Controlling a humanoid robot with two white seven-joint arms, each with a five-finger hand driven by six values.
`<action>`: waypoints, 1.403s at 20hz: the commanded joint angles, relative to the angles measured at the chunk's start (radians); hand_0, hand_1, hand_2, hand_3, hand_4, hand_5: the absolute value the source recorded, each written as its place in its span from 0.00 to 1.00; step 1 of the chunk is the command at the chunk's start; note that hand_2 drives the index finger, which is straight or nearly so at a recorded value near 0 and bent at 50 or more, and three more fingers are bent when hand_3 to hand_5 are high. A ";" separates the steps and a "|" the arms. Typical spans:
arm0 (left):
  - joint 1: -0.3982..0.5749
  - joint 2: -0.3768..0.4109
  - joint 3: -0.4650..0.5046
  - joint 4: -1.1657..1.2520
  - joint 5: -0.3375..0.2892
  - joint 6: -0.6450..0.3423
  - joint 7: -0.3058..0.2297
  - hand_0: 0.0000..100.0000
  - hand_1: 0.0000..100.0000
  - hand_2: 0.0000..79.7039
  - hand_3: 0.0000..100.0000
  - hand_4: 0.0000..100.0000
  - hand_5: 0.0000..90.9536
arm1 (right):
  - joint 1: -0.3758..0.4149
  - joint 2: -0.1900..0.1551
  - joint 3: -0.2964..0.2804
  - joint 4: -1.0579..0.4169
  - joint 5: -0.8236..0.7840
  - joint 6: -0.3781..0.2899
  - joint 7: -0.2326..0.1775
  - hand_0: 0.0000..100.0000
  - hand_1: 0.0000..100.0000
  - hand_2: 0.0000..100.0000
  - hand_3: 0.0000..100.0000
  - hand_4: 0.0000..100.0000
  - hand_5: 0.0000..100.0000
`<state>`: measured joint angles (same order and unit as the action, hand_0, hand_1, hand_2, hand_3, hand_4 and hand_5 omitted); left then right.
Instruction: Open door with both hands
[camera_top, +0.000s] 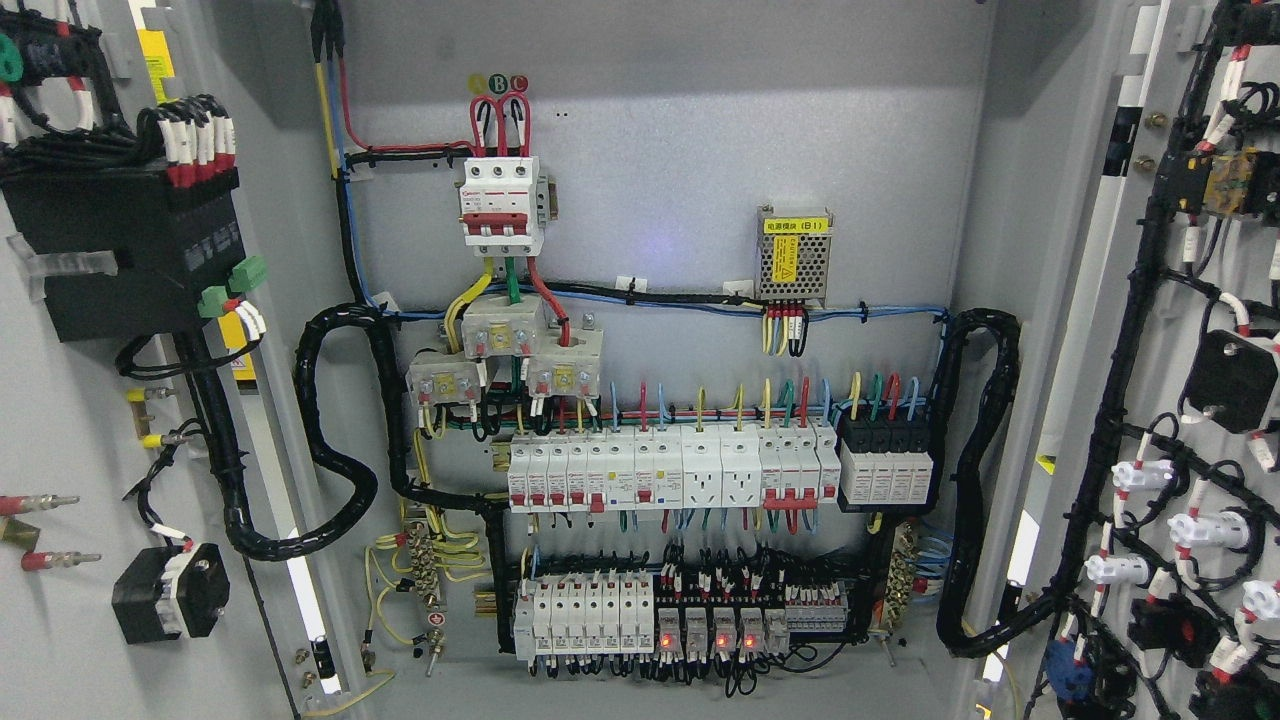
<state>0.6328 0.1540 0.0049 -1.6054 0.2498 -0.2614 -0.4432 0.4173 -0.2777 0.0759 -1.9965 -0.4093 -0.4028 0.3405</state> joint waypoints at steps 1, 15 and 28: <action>-0.044 0.027 0.104 -0.340 0.000 0.001 -0.065 0.25 0.16 0.00 0.00 0.00 0.00 | 0.092 -0.032 -0.157 -0.088 0.000 -0.071 0.003 0.21 0.11 0.00 0.00 0.00 0.00; -0.185 0.029 0.148 -0.438 0.048 -0.015 -0.095 0.07 0.02 0.00 0.00 0.00 0.00 | 0.084 -0.032 -0.214 -0.096 0.001 -0.292 0.002 0.21 0.11 0.00 0.00 0.00 0.00; -0.173 0.026 0.250 -0.455 0.135 -0.061 -0.140 0.02 0.00 0.00 0.00 0.02 0.00 | -0.009 -0.078 -0.220 -0.096 -0.008 -0.246 0.000 0.21 0.11 0.00 0.00 0.00 0.00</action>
<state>0.4563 0.1772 0.1832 -2.0103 0.3552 -0.3112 -0.5776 0.4488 -0.3235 -0.1184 -2.0836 -0.4108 -0.6670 0.3424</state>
